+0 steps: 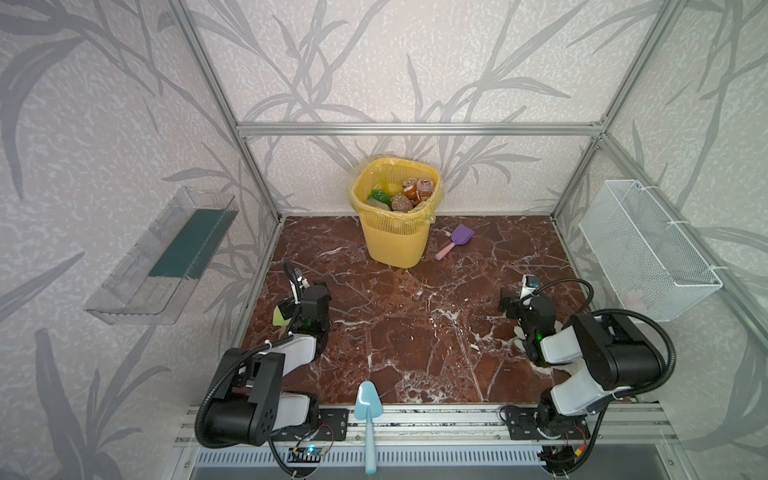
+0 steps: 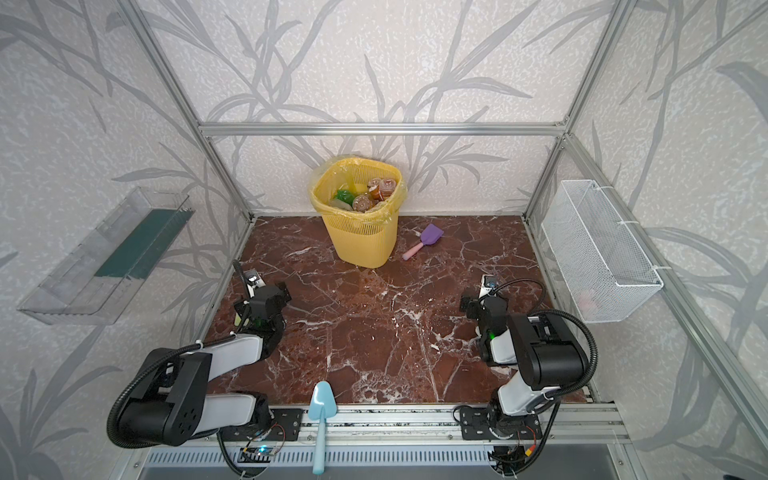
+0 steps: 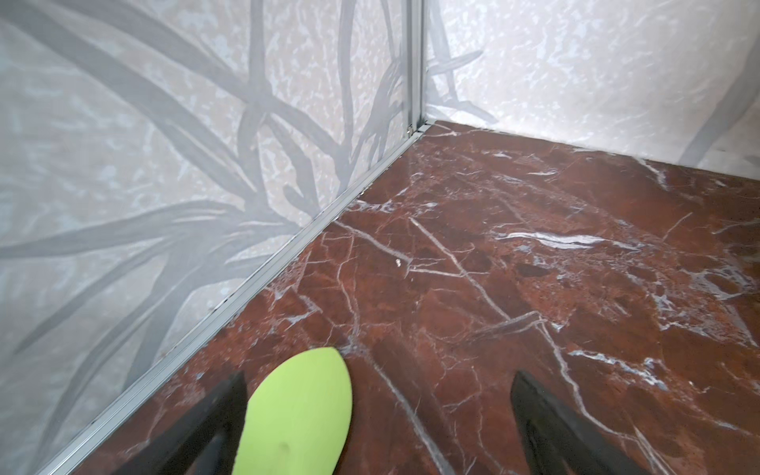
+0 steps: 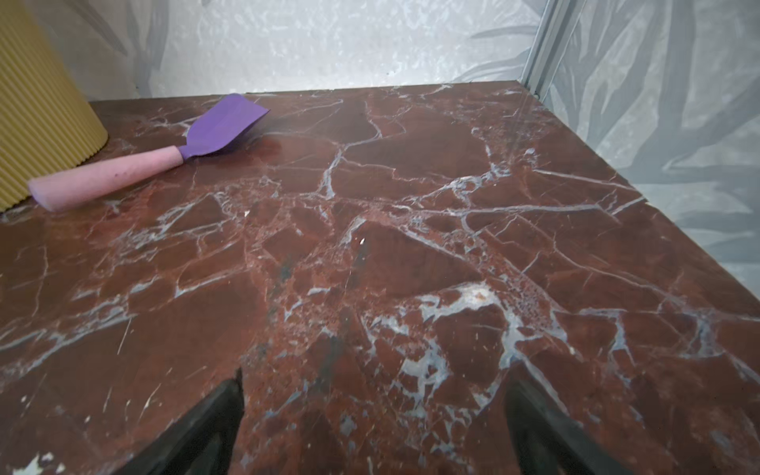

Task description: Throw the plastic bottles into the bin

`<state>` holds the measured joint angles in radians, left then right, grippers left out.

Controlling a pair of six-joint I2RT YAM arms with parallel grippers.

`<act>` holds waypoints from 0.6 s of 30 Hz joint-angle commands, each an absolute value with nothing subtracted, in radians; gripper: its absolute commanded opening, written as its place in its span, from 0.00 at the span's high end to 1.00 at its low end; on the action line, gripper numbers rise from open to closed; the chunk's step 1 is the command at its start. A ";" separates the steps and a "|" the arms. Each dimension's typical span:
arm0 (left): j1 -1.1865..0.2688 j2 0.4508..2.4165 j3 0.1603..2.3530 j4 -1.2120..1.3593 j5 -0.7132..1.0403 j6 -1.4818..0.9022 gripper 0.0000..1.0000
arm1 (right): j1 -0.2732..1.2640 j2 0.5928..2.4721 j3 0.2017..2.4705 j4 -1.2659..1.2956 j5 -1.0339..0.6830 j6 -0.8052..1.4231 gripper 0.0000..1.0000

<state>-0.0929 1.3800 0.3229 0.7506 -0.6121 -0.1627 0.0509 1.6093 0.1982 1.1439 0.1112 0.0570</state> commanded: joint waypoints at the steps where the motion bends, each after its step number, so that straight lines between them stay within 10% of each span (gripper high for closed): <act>1: -0.078 1.475 0.339 0.923 -0.466 -0.059 0.01 | 0.043 1.593 0.248 1.216 0.017 0.021 0.01; 18: -0.014 1.523 0.408 0.808 -0.305 -0.086 0.01 | 0.080 1.572 0.362 0.981 -0.143 -0.097 0.01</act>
